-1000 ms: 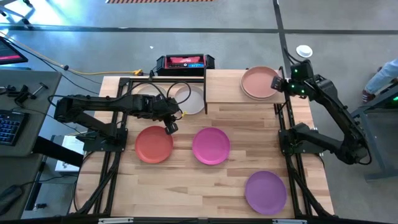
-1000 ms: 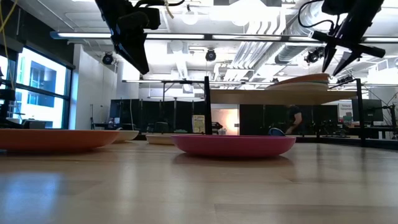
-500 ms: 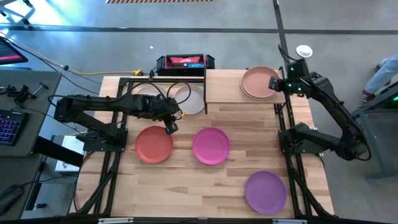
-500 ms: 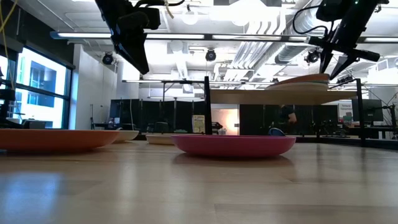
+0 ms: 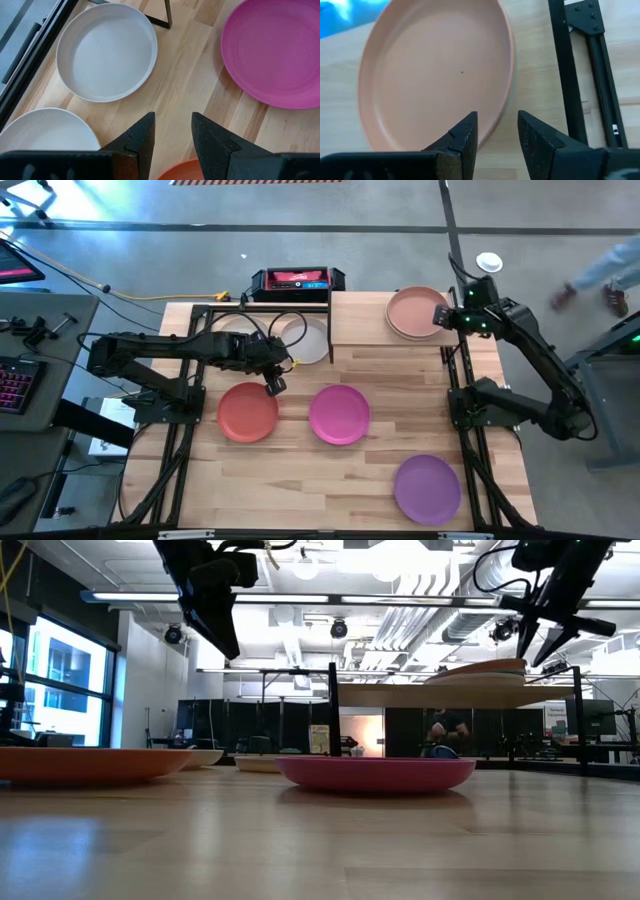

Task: Place and stack plates onto a shelf
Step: Stack the brown plate on top of the blue plate on the shelf

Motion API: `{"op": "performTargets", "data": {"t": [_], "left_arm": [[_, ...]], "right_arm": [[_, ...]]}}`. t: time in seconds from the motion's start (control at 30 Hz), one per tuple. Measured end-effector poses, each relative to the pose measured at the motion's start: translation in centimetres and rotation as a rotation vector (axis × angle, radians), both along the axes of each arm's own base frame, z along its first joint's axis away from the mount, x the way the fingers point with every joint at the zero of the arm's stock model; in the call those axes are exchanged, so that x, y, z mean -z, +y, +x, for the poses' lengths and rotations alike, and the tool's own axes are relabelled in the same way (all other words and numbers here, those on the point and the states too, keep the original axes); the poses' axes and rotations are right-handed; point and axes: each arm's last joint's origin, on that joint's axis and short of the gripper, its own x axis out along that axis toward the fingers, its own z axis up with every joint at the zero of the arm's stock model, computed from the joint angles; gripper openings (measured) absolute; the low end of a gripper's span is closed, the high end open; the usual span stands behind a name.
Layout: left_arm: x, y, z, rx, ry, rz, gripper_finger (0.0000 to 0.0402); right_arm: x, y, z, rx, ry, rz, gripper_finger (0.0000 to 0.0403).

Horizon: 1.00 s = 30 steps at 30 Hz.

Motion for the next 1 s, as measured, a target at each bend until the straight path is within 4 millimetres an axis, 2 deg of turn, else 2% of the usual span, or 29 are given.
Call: {"op": "performTargets", "data": {"t": [0.27, 0.63, 1.0], "left_arm": [[0.0, 0.01, 0.0, 0.0, 0.0, 0.0, 0.0117], [0.0, 0.0, -0.01, 0.0, 0.0, 0.0, 0.0117], [-0.34, 0.06, 0.53, 0.025, -0.056, 0.024, 0.0117]], "right_arm": [[-0.13, -0.05, 0.06, 0.024, -0.036, -0.003, 0.0116], [-0.33, -0.26, 0.23, 0.049, -0.088, -0.012, 0.0088], [-0.46, 0.28, 0.08, 0.022, -0.114, 0.003, 0.0087]]}}
